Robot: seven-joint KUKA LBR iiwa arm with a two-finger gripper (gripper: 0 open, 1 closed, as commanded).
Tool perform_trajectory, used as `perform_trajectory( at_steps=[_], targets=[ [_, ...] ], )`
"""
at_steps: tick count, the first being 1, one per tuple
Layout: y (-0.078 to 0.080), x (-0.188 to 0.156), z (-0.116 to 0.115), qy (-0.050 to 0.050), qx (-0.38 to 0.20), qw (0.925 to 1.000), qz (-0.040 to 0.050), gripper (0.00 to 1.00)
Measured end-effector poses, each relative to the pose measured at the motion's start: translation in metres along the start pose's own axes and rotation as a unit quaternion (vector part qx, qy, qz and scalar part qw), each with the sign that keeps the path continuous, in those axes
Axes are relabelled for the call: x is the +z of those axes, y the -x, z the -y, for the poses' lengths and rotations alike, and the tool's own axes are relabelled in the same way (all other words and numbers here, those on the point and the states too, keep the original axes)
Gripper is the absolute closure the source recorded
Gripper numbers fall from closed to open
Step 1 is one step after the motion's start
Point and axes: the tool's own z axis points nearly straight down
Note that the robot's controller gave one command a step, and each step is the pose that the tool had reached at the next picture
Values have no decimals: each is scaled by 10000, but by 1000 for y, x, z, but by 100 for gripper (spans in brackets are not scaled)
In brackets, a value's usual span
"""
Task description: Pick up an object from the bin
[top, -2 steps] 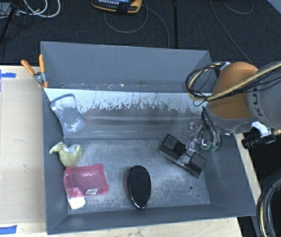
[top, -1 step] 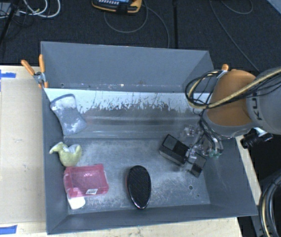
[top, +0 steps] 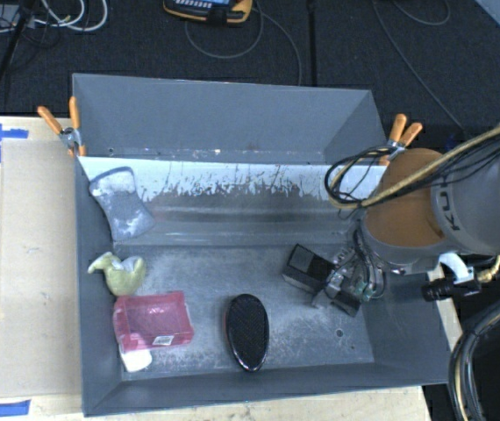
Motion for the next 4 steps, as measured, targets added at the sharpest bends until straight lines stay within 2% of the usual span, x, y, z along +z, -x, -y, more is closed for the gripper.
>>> perform_trajectory(
  at_steps=[2,4],
  targets=[
    [0,0,0,-1,1,10000,-6,100],
    [-5,-18,2,-33,-7,10000,-76,100]
  ],
)
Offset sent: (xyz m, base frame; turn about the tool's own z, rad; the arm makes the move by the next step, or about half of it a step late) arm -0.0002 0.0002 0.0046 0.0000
